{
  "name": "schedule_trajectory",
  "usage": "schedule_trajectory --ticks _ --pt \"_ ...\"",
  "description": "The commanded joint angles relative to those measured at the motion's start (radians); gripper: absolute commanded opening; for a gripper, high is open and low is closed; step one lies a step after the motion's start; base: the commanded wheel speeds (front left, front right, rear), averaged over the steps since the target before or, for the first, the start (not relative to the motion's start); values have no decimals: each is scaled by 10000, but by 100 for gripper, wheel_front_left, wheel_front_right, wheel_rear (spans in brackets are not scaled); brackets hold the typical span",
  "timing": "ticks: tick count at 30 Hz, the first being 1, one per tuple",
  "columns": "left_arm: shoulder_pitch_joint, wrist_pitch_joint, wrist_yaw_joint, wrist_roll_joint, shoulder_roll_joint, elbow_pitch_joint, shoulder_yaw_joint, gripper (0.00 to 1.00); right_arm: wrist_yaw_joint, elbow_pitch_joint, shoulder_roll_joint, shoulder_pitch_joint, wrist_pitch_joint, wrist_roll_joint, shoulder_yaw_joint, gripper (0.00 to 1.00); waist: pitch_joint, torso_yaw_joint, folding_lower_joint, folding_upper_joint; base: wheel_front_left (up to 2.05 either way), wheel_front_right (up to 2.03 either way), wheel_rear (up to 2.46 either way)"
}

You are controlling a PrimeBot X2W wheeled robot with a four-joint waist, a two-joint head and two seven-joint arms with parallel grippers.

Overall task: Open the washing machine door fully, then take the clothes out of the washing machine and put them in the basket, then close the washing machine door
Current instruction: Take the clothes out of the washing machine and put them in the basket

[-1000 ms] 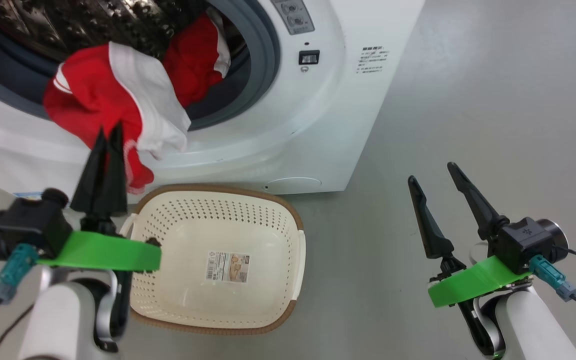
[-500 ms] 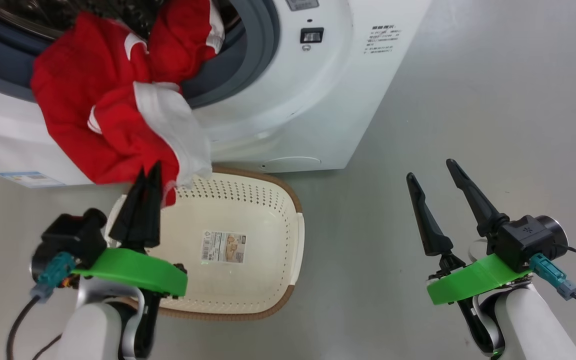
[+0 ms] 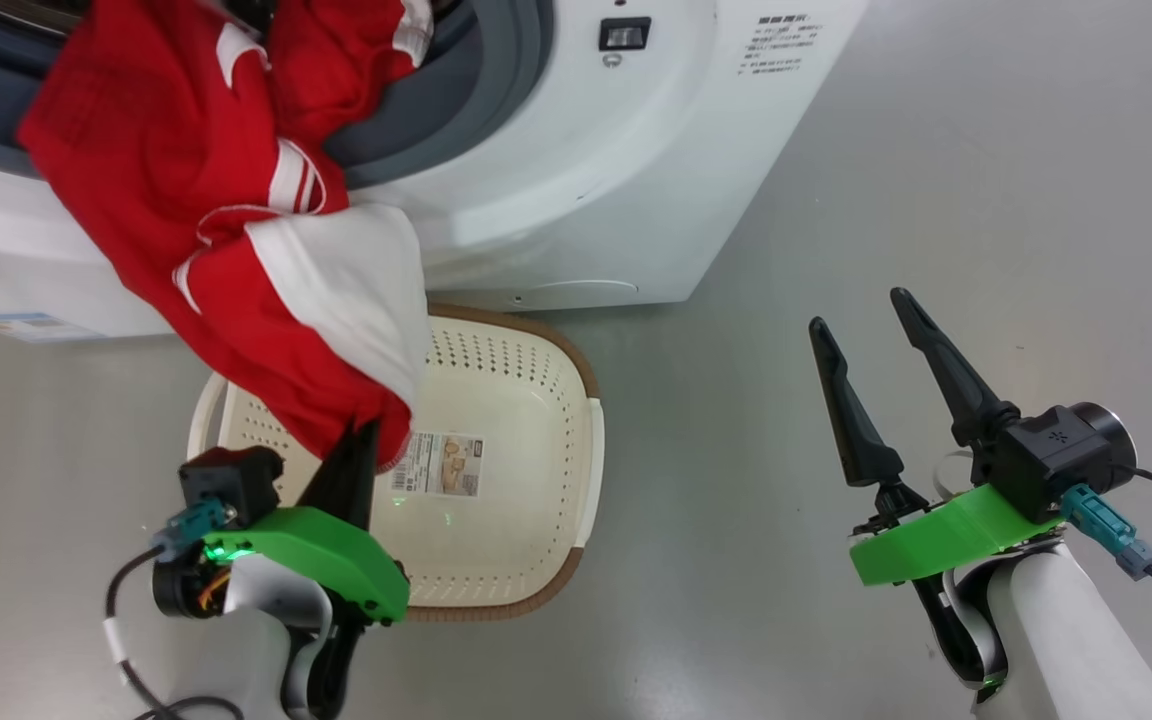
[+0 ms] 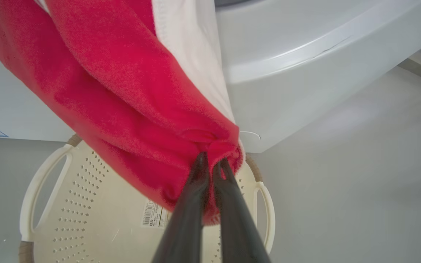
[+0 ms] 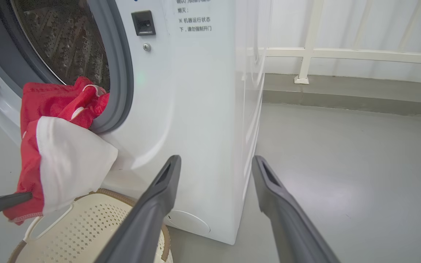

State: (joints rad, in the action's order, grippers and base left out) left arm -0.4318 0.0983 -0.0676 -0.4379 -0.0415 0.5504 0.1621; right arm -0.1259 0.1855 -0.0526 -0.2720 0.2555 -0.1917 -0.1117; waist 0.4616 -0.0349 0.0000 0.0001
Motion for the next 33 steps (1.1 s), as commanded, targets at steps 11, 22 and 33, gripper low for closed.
schedule_trajectory --ticks 11,22,33 --pt "-1561 310 -384 -1192 -89 3050 945 0 -48 -320 24 -429 63 -88 -361 100 989 -303 0 -1 0 0 0" --pt "-2763 454 -560 -2504 -88 5390 2304 0 -48 -420 24 -846 63 -135 -494 100 1767 -460 0 -1 0 0 0" --pt "-3597 1005 -458 -3174 -88 6608 3093 0 -48 -432 24 -1021 63 -132 -534 100 2049 -525 0 -1 0 0 0"
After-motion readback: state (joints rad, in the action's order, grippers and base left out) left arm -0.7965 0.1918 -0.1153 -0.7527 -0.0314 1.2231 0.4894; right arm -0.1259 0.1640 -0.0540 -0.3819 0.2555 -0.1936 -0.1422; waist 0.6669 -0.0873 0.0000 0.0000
